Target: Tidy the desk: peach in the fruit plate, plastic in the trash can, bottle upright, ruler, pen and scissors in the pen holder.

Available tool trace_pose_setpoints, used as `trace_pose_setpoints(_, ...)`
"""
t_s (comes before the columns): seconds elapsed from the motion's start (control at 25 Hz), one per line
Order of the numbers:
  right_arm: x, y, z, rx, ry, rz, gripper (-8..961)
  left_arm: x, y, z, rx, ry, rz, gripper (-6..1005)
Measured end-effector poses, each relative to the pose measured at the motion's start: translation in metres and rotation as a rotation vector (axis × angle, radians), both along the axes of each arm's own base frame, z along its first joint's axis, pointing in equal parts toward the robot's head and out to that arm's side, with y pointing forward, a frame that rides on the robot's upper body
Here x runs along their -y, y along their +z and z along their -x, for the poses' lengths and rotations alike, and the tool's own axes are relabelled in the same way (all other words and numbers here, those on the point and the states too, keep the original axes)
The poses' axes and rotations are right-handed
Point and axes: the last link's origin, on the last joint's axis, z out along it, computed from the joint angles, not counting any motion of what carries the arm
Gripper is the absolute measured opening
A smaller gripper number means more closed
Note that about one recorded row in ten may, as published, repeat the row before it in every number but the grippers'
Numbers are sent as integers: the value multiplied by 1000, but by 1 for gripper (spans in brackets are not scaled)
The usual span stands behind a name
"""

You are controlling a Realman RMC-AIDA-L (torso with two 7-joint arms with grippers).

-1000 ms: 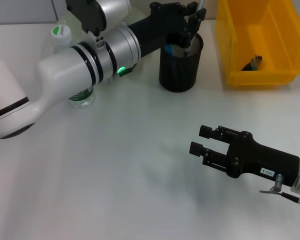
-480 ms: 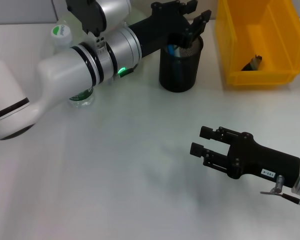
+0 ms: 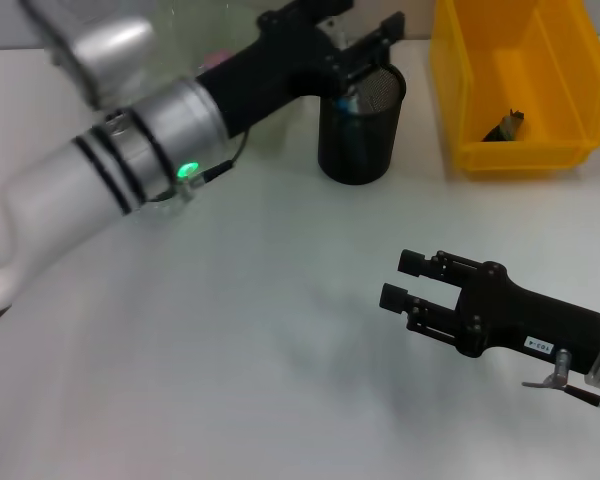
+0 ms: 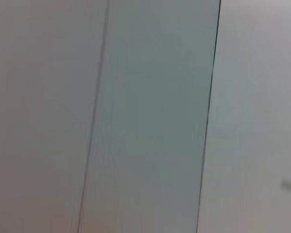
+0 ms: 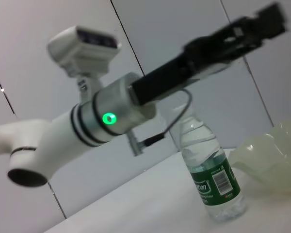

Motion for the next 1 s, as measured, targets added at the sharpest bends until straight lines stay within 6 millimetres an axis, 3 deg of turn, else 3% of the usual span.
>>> trace_pose_setpoints(0.12,-1,1,1,-1,2,1,628,17,24,26,125,28,-46,622)
trace_pose_setpoints(0.32,-2,2,3,-9,16,2,629,32,36,50,140,38,-23,789)
trace_pose_setpoints(0.36,-2,3,4,-12,22,2,629,44,42,64,119,24,46,818)
trace_pose_setpoints(0.72,-16,19,8,-2,42,6,630,72,50,92,55,-3,161,817)
trace_pose_setpoints(1.0,-6,35,15,43,198,53,631,88,62,106,-23,-66,278,816)
